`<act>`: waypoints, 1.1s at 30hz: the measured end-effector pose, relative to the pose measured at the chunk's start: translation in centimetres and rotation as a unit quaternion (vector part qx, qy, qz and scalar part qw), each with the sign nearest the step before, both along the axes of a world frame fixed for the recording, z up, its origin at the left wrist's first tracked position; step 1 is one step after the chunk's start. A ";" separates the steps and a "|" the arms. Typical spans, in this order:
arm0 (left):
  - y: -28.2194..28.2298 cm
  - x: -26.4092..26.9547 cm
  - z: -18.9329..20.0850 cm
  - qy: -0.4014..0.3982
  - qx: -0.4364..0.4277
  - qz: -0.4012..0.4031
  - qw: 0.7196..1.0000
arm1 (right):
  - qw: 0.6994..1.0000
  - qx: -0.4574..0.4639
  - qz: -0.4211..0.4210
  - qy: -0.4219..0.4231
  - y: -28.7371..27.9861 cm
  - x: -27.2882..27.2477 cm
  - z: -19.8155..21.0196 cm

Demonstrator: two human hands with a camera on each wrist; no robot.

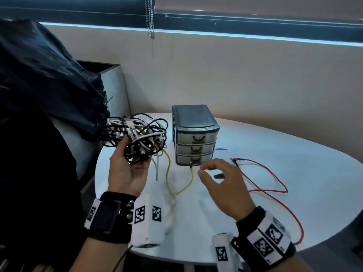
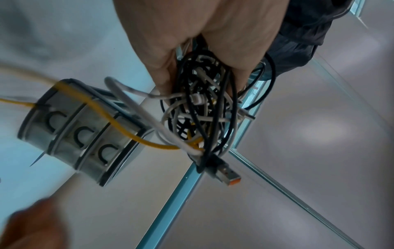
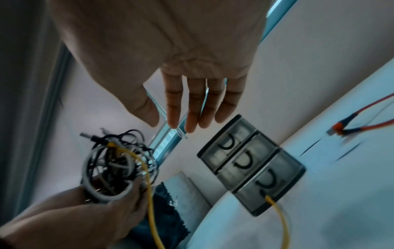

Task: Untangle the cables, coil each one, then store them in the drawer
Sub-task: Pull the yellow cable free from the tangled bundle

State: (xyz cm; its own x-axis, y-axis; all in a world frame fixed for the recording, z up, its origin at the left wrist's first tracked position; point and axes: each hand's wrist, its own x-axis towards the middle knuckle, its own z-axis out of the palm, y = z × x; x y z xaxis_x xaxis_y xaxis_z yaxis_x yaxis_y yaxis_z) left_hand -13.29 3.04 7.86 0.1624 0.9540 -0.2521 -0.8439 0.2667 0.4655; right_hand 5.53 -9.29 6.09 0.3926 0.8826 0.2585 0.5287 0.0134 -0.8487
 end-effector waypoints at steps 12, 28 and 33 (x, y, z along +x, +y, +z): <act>-2.5 2.5 0.2 -0.006 0.031 -0.054 0.998 | 0.963 -0.047 0.169 0.207 0.9 -4.0 -0.8; -2.9 2.8 -0.5 0.044 0.080 -0.065 0.994 | 0.951 0.019 0.045 0.304 -0.3 -3.1 1.5; -3.7 3.2 -0.7 0.079 0.085 -0.055 0.992 | 0.957 0.025 0.042 0.287 0.3 -4.4 2.2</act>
State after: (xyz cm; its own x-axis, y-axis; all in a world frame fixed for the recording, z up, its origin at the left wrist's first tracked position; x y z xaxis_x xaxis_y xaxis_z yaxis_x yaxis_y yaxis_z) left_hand -10.11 -0.71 7.20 0.2396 0.9635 -0.1195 -0.7273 0.2596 0.6354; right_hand 1.16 -9.02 8.34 0.4102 0.9097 0.0651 -0.0282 0.0840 -0.9961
